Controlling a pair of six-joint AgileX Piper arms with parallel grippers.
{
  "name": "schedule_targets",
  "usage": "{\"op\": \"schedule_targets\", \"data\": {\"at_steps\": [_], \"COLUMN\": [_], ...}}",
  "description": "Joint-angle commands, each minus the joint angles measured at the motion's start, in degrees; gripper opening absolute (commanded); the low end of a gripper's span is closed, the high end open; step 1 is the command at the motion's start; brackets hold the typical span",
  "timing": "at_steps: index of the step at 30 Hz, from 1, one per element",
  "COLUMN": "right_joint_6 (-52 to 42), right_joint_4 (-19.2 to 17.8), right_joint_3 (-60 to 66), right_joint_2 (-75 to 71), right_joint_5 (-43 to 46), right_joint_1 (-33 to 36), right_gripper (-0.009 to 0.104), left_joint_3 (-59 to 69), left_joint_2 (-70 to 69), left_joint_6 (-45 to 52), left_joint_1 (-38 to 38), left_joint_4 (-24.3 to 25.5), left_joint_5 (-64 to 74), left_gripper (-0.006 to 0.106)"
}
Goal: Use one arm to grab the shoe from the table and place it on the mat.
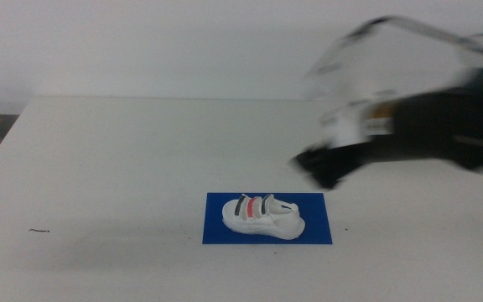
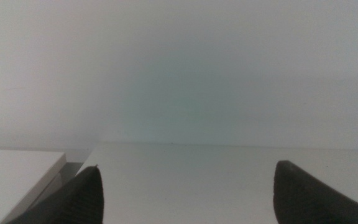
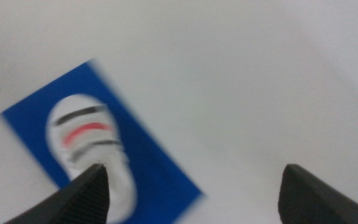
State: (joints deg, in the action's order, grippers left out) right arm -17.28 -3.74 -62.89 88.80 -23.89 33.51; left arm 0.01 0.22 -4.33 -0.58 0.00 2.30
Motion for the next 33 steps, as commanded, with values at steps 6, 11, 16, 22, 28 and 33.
{"op": "schedule_targets", "data": {"at_steps": [6, 11, 16, 22, 28, 33], "right_joint_6": [10.47, 10.96, 16.02, 17.28, 17.28, 17.28], "right_joint_4": [-1.91, -1.47, 0.51, -0.72, -2.45, -2.62], "right_joint_3": [31.06, 44.64, 53.12, 61.22, 62.89, 62.89], "right_joint_2": [-36.28, -56.93, -72.61, -84.63, -88.80, -88.80], "right_joint_5": [14.98, 15.80, 17.68, 17.58, 14.52, 15.08], "right_joint_1": [-13.90, -21.88, -25.68, -26.36, -30.01, -34.22], "right_gripper": [0.090, 0.090, 0.090, 0.090, 0.090, 0.090], "left_joint_3": [-0.01, -0.01, -0.01, -0.01, -0.01, -0.01], "left_joint_2": [-0.22, -0.22, -0.22, -0.22, -0.22, -0.22], "left_joint_6": [-0.07, -0.07, -0.07, -0.07, -0.07, -0.07], "left_joint_1": [0.02, 0.02, 0.02, 0.02, 0.02, 0.02], "left_joint_4": [0.00, 0.00, 0.00, 0.00, 0.00, 0.00], "left_joint_5": [-0.72, -0.72, -0.72, -0.72, -0.72, -0.72], "left_gripper": [0.094, 0.094, 0.094, 0.094, 0.094, 0.094]}}
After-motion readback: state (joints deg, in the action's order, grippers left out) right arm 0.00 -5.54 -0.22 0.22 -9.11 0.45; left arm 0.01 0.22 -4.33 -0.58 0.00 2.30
